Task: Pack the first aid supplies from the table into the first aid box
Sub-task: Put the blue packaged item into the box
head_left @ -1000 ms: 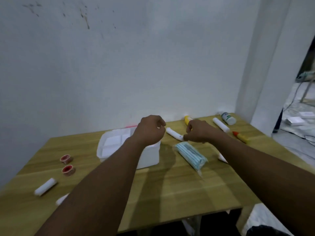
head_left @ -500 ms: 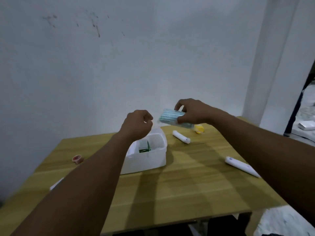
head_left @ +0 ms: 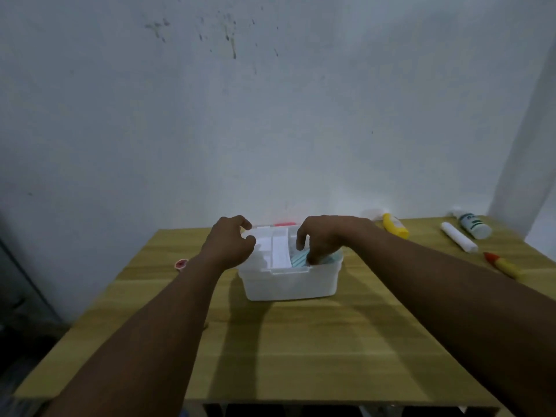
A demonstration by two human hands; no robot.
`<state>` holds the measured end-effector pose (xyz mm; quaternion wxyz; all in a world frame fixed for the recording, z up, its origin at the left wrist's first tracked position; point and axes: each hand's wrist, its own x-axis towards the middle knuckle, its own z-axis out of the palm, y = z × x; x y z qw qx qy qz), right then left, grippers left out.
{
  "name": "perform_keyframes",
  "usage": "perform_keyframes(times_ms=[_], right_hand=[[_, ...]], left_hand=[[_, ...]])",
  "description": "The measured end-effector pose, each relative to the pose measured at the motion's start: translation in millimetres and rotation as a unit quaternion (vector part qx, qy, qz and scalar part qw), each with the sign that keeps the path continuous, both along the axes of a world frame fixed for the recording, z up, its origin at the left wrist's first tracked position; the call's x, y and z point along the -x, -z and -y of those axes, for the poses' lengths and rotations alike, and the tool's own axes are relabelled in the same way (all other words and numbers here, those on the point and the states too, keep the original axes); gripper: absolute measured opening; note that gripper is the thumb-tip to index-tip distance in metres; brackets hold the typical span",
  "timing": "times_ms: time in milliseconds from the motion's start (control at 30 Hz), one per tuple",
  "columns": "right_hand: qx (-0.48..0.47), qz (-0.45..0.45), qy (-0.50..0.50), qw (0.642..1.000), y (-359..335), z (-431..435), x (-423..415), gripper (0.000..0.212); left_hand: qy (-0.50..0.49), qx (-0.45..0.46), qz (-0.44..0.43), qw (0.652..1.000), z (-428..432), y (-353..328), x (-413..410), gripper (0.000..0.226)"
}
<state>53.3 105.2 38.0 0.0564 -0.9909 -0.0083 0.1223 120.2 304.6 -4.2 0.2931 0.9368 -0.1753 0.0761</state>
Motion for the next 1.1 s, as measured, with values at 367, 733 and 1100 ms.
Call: perform_keyframes(times_ms=[367, 733, 1100], right_hand=[[-0.058, 0.037, 0.109, 0.992, 21, -3, 2, 0.040], [-0.060, 0.072, 0.178, 0.980, 30, -27, 6, 0.008], [-0.148, -0.003, 0.183, 0.972, 28, -24, 3, 0.016]], left_hand=[[-0.006, 0.021, -0.023, 0.999, 1, 15, -3, 0.038], [-0.021, 0.012, -0.016, 1.000, 3, 20, 4, 0.035], [-0.021, 0.012, -0.022, 0.999, 2, 18, 8, 0.040]])
